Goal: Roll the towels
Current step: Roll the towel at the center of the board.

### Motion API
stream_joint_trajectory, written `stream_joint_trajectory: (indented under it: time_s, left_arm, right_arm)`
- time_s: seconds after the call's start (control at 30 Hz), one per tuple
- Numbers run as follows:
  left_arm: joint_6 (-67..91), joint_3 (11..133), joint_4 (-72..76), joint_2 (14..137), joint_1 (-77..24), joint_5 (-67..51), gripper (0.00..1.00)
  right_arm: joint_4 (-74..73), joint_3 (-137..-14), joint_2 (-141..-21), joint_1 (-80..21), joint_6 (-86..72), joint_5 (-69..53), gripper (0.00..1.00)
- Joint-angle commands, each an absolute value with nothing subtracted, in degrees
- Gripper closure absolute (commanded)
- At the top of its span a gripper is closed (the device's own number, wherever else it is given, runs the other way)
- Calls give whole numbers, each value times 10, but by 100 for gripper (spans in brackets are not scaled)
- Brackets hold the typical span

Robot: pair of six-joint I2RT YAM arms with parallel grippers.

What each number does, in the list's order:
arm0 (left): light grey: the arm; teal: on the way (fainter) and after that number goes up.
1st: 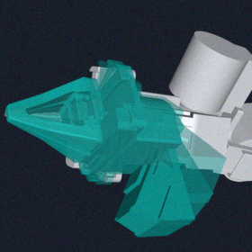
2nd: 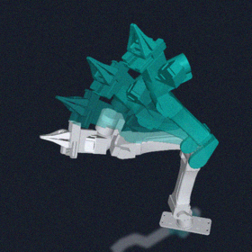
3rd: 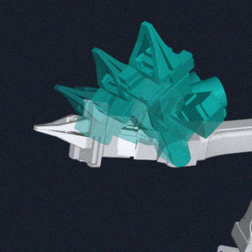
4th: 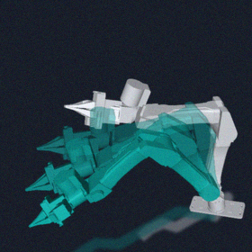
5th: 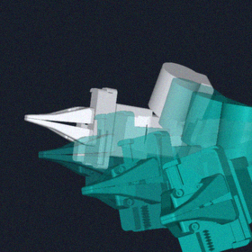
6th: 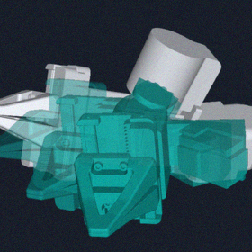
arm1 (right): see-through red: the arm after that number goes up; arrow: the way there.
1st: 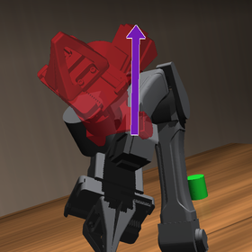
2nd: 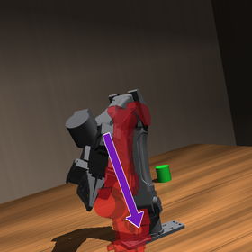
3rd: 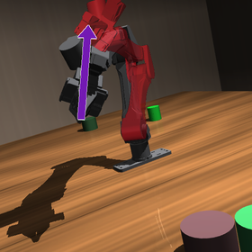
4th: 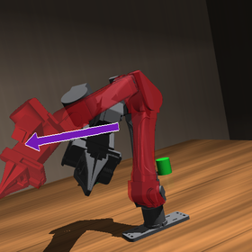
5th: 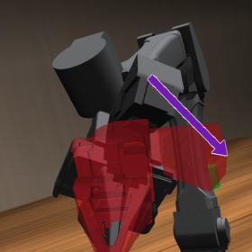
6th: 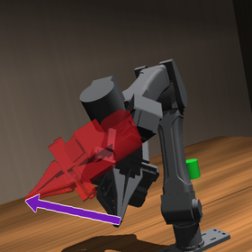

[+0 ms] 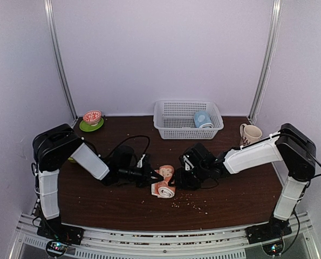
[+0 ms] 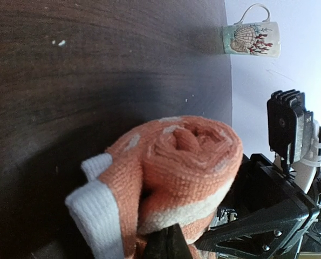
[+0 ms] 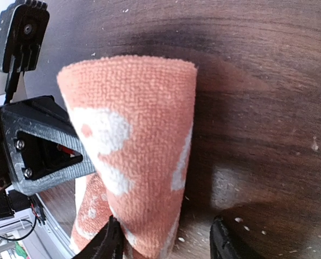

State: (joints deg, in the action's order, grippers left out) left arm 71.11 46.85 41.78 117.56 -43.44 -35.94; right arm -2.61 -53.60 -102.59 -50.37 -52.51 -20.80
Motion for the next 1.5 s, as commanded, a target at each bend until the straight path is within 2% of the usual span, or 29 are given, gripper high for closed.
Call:
stream_joint_trajectory:
  time_s: [0.0, 0.1, 0.13, 0.3, 0.33, 0.67, 1.0, 1.23, 1.47]
  left_arm:
    - [672, 460, 350, 1162, -436, -331, 100]
    - [657, 466, 325, 1156, -440, -326, 100]
    - [653, 468, 318, 1154, -441, -325, 100]
    - [643, 467, 301, 1135, -443, -321, 100]
    - [641, 466, 298, 1128, -444, -320, 100]
    - [626, 420, 272, 1031, -448, -297, 100]
    - [618, 399, 280, 1003, -455, -277, 100]
    - [635, 434, 324, 1032, -457, -291, 100]
    - [651, 494, 351, 1101, -458, -322, 100]
  right_arm:
    - [-20, -555, -1050, -505, -538, -226, 46]
    - [-29, -568, -1063, -508, -535, -231, 52]
    - [-31, -573, -1067, -509, -531, -234, 56]
    - [-99, -622, -1083, -519, -491, -219, 97]
    - [-128, -636, -1082, -521, -478, -205, 100]
    - [-462, -770, -1094, -530, -341, -7, 100]
    - [-656, -902, -1190, -549, -287, 145, 100]
    - [-685, -968, -1246, -581, -317, 177, 100]
    - [-627, -925, -1224, -587, -348, 160, 100]
